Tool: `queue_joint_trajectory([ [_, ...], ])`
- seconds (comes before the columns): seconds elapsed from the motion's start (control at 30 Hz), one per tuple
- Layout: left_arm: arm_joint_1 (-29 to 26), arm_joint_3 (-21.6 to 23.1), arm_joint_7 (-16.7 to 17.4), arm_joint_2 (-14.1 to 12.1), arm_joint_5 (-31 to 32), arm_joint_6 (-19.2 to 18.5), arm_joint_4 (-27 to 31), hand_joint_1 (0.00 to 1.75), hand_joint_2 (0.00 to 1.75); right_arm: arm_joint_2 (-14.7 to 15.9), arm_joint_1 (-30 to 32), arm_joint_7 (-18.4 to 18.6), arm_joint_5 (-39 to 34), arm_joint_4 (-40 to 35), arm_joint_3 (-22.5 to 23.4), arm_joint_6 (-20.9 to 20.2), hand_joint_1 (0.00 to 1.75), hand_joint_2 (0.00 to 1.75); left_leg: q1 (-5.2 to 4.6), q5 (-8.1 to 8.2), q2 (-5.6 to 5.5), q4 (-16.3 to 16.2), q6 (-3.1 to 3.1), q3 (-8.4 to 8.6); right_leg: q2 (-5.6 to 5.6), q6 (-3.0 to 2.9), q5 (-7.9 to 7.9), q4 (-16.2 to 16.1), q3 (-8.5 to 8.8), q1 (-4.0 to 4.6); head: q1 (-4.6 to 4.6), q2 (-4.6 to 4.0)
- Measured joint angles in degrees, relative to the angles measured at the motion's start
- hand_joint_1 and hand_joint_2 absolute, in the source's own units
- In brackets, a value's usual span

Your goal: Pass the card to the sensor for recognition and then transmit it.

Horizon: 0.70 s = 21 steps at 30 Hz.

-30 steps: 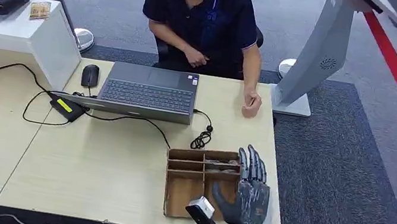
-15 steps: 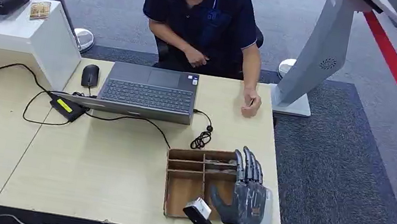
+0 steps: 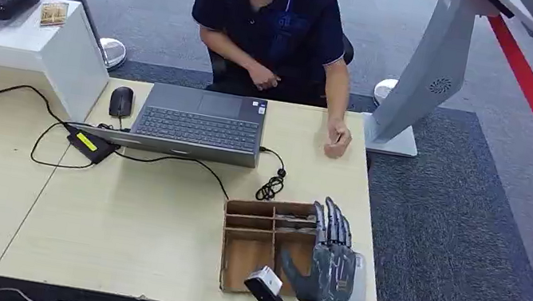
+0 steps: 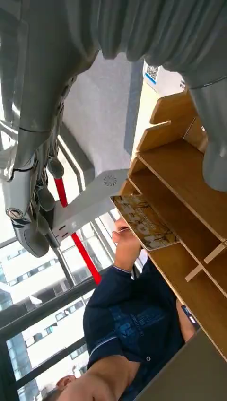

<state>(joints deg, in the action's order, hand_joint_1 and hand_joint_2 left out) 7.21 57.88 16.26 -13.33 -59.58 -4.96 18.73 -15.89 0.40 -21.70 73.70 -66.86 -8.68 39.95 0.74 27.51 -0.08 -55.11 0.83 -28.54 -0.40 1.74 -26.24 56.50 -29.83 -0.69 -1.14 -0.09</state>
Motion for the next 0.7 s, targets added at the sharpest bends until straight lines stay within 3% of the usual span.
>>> queue_joint_trajectory([
  [0.7, 0.02, 0.07, -0.04, -0.28, 0.96, -0.74, 0.0, 0.0, 0.0, 0.0, -0.79, 0.83, 1.13, 1.42, -0.13, 0.07, 0.0, 1.75, 0.0, 0.0, -0.02, 0.0, 0.0, -0.01, -0.01, 0.0, 0.0, 0.01, 0.03, 0.0, 0.0, 0.0],
])
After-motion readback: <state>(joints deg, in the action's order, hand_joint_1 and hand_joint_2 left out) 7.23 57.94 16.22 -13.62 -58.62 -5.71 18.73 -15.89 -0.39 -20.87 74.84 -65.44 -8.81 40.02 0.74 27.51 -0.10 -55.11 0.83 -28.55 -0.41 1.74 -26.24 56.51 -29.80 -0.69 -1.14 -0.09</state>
